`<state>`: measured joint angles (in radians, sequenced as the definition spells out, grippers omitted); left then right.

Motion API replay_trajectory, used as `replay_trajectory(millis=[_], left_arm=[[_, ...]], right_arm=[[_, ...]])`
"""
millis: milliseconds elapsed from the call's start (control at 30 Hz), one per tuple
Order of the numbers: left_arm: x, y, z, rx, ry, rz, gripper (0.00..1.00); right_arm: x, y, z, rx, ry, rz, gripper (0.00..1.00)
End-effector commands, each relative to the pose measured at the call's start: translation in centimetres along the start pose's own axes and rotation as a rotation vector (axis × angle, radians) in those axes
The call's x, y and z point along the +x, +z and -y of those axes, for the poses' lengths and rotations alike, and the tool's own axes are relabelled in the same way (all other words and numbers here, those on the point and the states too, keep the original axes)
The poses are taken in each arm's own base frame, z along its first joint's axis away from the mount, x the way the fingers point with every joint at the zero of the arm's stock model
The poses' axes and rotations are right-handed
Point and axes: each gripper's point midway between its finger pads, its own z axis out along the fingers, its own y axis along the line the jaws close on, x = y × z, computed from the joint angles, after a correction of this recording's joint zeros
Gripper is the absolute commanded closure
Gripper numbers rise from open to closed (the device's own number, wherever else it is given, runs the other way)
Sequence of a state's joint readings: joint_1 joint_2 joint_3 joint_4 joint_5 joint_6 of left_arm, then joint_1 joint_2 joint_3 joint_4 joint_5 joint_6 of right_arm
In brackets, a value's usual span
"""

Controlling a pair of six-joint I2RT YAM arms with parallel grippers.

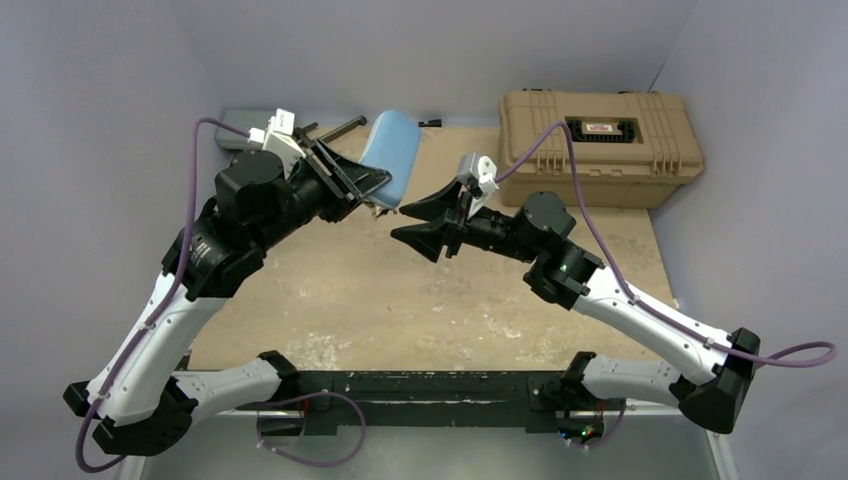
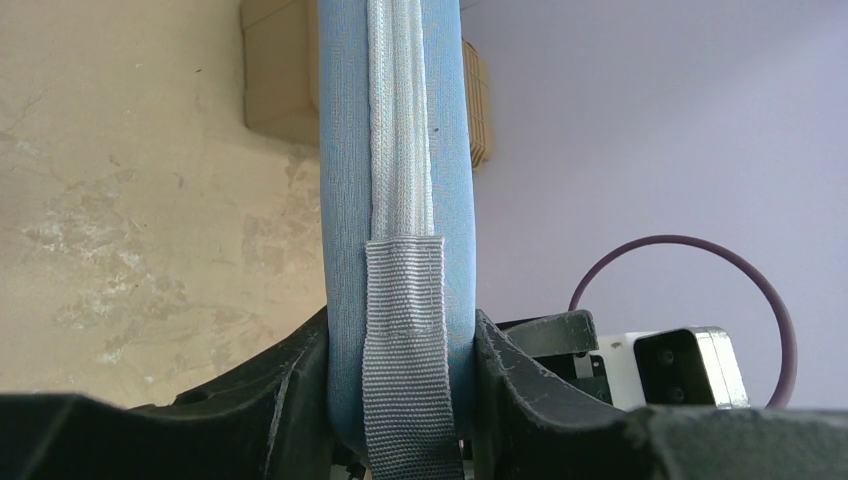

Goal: Open the umbrella

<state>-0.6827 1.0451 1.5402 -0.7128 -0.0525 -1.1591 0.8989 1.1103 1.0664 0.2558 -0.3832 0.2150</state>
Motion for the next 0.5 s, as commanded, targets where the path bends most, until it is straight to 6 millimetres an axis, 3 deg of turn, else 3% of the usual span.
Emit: replay_trajectory(millis=[0,233,467], left_arm=[[-1.25,-1.38,4.01,0.160,0.016,0.052,1.00],[-0.89,-1.37,4.33,0.168,0.020,0.049,1.00],[-0.42,-1.27,4.43,0.169,0.027,0.045,1.00]], right_arm=[[-3.43,0.68,-0.58,-0.011,-0.035,0.082,0.55],[-3.75,0.90,-0.74,-0.013,-0.039,0.085,0.57],[-3.73,1.01,-0.66,-0.005,-0.031,0.086,0.68]])
